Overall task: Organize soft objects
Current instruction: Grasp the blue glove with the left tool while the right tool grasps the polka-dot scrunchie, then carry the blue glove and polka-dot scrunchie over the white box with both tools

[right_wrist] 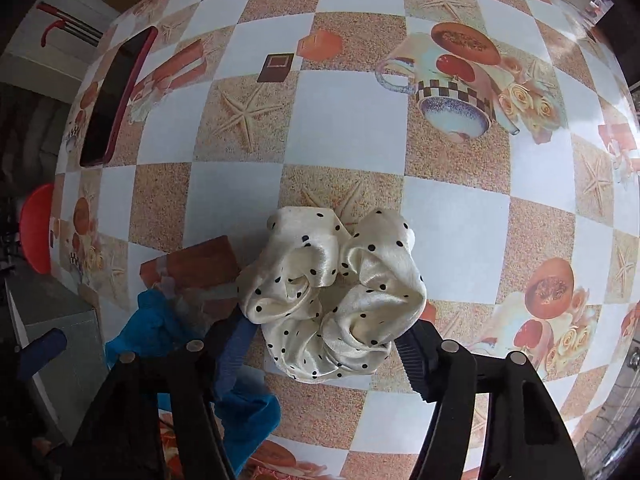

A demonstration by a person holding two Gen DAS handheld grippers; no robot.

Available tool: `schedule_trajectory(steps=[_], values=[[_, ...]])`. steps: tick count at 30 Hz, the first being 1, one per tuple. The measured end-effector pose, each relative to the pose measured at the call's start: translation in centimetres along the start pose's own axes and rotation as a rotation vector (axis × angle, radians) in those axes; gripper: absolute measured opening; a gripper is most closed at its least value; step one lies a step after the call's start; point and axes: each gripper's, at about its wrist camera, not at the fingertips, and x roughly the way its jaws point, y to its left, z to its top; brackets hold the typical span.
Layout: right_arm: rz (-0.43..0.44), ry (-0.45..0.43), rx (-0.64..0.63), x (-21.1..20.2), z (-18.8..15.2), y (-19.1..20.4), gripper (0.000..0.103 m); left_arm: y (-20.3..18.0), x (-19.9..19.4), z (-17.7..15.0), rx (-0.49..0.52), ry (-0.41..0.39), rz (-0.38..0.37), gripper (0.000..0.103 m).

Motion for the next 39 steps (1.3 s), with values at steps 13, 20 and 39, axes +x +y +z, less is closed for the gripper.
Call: schedule_trajectory(steps=[13,20,39], values=[[0.129,-0.154,0.114,-7.9,-6.1,-5.8,0.029,-3.4,6.5,2.8,0.054,0.165,0.007,0.051],[0.159,-0.227,0.182,-12.3,-10.5,-6.1,0.029,-3.8,2.9,2.0,0.114,0.068,-0.064,0.014],[0.143,-0.302,0.137,-19.0,-20.5,4.9,0.03,0.2,-10.0,-10.8,0.176,-0.191,-0.076,0.014]])
